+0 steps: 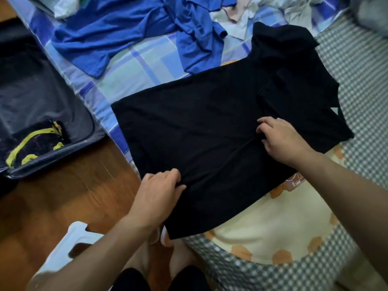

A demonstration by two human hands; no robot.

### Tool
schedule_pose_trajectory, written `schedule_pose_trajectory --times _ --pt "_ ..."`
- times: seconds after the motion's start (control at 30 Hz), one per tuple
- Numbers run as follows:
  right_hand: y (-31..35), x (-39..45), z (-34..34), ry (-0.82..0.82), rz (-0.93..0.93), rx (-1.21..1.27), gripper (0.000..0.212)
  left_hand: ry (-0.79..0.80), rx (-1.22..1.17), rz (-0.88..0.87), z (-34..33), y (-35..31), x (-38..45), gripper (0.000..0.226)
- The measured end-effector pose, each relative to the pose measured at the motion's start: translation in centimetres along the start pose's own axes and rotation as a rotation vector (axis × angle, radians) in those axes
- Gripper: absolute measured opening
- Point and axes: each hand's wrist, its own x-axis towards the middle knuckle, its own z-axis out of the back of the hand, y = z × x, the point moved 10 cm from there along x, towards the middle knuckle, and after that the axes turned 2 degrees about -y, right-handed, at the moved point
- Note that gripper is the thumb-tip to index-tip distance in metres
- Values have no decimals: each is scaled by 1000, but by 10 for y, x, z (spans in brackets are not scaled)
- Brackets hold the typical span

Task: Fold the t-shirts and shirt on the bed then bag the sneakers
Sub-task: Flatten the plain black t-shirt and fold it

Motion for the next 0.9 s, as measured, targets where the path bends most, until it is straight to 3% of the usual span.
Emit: schedule_pose_trajectory --times 0.17,0.3,0.37,0.47,0.5,0.67,0.8,0.9 --pt "-7 1 6 -102 59 -35 17 -126 -127 222 21 15 -38 18" --pt "-5 1 5 -199 91 23 16 -105 -73 359 15 27 -45 8" --pt "-7 2 6 -243 95 37 14 -55 -7 363 12 28 -35 20" --pt "-11 1 7 -274 81 83 17 19 83 362 5 30 -30 13" --pt "-13 0 7 -291 69 105 19 10 121 388 7 31 -33 20" --pt "-46 -9 18 -418 -61 196 38 -207 260 601 29 26 -47 19" --pt "-129 12 28 -404 -349 400 43 -191 -19 393 13 -51 11 24" --pt "-189 51 26 -249 -530 509 52 -153 -406 398 -8 -98 87 25"
